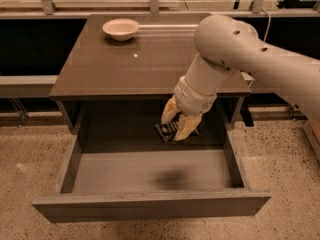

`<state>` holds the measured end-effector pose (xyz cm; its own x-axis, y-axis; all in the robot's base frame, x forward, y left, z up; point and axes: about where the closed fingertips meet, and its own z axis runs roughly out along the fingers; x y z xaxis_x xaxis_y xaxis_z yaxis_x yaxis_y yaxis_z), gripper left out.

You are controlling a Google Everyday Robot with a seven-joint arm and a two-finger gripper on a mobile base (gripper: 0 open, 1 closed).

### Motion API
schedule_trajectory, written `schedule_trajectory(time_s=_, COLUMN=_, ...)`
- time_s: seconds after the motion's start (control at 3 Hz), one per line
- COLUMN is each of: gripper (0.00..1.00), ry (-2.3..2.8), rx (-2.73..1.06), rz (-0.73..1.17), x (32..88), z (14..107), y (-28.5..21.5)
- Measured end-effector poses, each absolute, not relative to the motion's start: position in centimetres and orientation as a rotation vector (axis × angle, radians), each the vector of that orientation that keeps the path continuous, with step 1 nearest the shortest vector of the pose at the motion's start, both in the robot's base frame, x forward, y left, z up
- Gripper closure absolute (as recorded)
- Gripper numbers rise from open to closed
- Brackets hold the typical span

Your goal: Pick rxbar chocolate from top drawer and place on counter

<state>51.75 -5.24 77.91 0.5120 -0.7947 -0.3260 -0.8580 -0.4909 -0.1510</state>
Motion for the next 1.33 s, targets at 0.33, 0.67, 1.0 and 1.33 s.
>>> schedule_trajectory(time_s=0.33, gripper=1.00, ry=1.486, rx=-2.424, rz=0.212, x=54.7, z=81.2, y=-7.1)
schedule_trajectory(time_s=0.67, gripper=1.00, ry=1.580, rx=-2.378, rz=0.081, x=58.3, z=85.8, y=-8.6)
schedule_trajectory(time_s=1.0, gripper=1.00, ry=1.670, rx=-2.353, rz=-0.047, x=61.7, z=89.4, y=-9.0)
schedule_trajectory(time_s=1.33, gripper=1.00, ry=1.748, rx=-2.322, rz=-0.083, x=65.6, z=90.2, y=-8.6)
